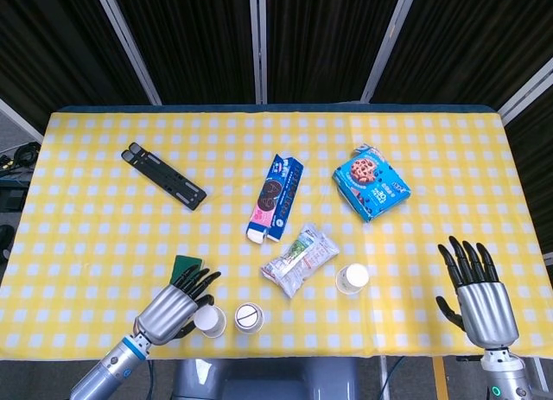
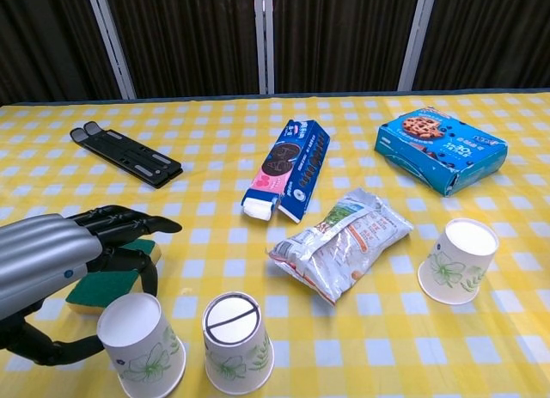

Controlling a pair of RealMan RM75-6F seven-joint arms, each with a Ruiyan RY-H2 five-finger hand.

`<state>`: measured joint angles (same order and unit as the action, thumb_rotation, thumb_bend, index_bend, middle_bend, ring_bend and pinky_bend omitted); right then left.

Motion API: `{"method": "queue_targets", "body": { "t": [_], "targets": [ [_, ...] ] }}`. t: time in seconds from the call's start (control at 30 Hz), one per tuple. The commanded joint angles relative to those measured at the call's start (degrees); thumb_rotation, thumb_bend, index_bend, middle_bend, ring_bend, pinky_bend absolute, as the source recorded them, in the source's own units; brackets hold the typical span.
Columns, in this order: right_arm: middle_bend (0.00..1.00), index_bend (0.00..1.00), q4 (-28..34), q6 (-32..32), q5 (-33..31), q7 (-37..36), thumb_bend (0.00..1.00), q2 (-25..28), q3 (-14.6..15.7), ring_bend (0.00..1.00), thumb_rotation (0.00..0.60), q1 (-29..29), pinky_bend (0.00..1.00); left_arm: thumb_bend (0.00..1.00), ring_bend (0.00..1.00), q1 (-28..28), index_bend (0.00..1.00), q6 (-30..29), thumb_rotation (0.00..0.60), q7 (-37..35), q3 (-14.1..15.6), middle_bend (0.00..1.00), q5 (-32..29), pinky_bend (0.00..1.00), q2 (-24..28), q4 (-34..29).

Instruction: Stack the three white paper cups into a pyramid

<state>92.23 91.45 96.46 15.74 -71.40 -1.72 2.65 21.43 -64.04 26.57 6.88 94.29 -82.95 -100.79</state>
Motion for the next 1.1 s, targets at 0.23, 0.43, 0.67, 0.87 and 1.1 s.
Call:
{"method": "queue_targets", "body": {
  "t": [0.23, 0.43, 0.67, 0.87, 1.1],
  "targets": [
    [0.0, 0.05, 0.0, 0.0, 0.1, 0.1, 0.13, 0.0, 0.0, 0.0, 0.6, 0.0, 0.0, 0.22, 0.0, 0.0, 0.09, -0.4, 0.6, -0.9, 0.5, 0.0, 0.8, 0.0, 0.6, 0.0],
    [0.0, 0.05, 0.0, -0.2, 0.0, 0.3, 0.13, 0.0, 0.1, 0.0, 0.6, 0.0, 0.0, 0.22, 0.0, -0.7, 0.07, -3.4, 0.6, -3.6, 1.7, 0.0, 3.8, 0.0, 2.7, -0.1],
    [0.0, 0.05, 0.5, -1.4, 0.7, -2.7, 0.13, 0.4, 0.7, 0.0, 0.6, 0.7, 0.0, 0.22, 0.0, -4.0, 0.05, -12.8, 0.6, -9.1, 2.4, 0.0, 7.1, 0.0, 8.5, 0.6],
    [0.0, 0.07, 2.9, -7.1, -0.8, -4.3, 0.13, 1.7, 0.7, 0.0, 0.6, 3.6, 0.0, 0.22, 0.0, -6.7, 0.04, -18.4, 0.6, -14.0, 1.7, 0.0, 6.3, 0.0, 12.3, 2.4],
    [0.0, 0.1, 12.6, -20.1, -3.7, -0.9, 0.13, 5.7, 0.6, 0.0, 0.6, 10.1, 0.0, 0.22, 0.0, -7.7, 0.04, -20.8, 0.6, -16.7, 0.5, 0.0, 6.4, 0.0, 14.6, 1.8]
  ]
}}
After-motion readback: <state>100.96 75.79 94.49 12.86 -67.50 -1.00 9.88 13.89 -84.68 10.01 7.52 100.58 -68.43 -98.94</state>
